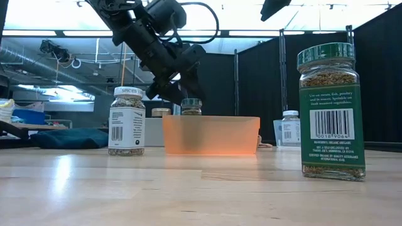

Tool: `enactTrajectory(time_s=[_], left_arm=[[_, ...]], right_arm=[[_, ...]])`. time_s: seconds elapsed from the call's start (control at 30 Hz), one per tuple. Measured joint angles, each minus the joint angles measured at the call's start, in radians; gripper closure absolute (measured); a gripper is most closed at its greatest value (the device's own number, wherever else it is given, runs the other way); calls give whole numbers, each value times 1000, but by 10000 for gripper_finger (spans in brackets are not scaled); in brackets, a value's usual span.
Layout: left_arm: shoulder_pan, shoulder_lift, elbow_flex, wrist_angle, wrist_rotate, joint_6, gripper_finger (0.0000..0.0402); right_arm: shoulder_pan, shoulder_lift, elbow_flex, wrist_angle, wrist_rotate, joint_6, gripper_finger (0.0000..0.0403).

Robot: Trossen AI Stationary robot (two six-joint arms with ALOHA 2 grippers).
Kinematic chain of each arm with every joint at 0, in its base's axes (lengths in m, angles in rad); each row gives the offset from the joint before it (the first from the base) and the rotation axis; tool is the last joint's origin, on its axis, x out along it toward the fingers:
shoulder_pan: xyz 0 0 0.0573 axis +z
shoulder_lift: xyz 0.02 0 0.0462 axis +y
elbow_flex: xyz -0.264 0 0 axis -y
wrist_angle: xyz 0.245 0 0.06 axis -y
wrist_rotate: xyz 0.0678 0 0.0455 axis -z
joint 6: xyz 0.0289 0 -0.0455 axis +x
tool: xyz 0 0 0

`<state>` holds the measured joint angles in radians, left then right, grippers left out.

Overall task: Sort spices by type
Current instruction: Put the green seasoning bottle into the orange bin, then put the white seasoning bottle into the transparent bin

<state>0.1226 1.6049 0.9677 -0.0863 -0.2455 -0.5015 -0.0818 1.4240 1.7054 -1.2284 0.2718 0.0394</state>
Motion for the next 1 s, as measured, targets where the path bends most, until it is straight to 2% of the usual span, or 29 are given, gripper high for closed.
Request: enactTrajectory(time_s=[0.23,0.47,0.67,1.0], left_arm=[[0,-23,1,-19,4,1,113],[0,-78,34,-77,6,30,112],[0,-128,145,-218,29,117,112],[-20,-156,423,-433,48,243,112]], right_arm=[[0,0,0,0,-1,-11,182],[0,0,0,3,-18,-12,153],[8,0,0,6,-107,-6,121],[143,0,0,42,-117,46,110]])
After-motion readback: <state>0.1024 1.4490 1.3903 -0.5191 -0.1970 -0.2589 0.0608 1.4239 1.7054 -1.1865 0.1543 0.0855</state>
